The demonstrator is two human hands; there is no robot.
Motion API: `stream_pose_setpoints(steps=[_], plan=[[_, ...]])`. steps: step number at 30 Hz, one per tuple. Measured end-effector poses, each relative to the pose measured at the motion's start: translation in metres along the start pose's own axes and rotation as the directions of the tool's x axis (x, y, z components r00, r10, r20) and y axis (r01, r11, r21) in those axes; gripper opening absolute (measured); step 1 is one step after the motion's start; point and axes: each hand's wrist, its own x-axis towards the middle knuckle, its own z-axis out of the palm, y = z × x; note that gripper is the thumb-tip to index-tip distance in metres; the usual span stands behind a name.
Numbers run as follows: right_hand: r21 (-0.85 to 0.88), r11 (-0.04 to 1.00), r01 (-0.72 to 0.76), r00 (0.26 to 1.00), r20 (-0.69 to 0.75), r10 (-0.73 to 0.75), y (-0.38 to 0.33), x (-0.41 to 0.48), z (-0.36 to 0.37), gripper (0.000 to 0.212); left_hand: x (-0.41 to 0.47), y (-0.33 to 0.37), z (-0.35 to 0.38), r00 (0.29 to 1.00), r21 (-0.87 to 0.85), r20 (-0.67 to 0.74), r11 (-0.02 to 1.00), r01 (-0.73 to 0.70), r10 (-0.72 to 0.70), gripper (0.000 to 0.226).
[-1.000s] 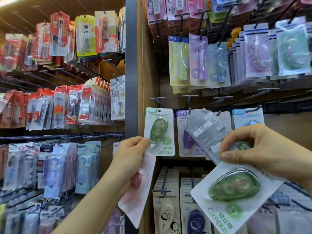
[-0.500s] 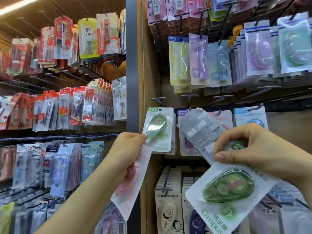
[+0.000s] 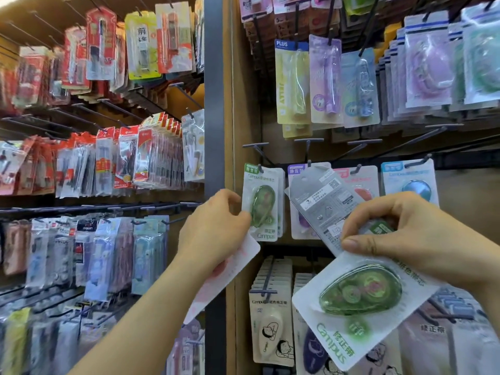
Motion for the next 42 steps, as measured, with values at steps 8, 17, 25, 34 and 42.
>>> stream_pose_setpoints(steps=[8,17,25,34,42], plan=[[0.131,0.991,-0.003,0.991,-0.132,0.020,0.006,-0.010,0.014,0.011,-0.022,-0.003,0.007,0.992,0.169,0.034,0.978,-0.124,0.120,0.033],[0.099,0.994,0.035,0.945,-0.326,-0.001,0.004,-0.027,0.020,0.005,-0.075,-0.006,0.011,0.782,-0.571,0.541,0.818,0.070,0.310,0.038],[0.119,0.993,0.002,0.973,-0.231,0.026,0.000,-0.032,0.019,0.006,-0.077,-0.018,0.021,0.596,-0.659,0.697,0.683,0.313,0.399,0.038],[0.260,0.963,0.065,0.685,-0.714,0.146,0.010,-0.045,0.008,0.030,-0.088,-0.032,0.029,0.813,-0.794,0.557,0.397,0.461,0.171,0.057],[0.058,0.974,-0.218,0.921,-0.319,0.225,0.002,-0.031,0.066,0.019,-0.074,-0.007,0.034,0.879,-0.862,0.458,0.177,0.475,-0.132,0.015]])
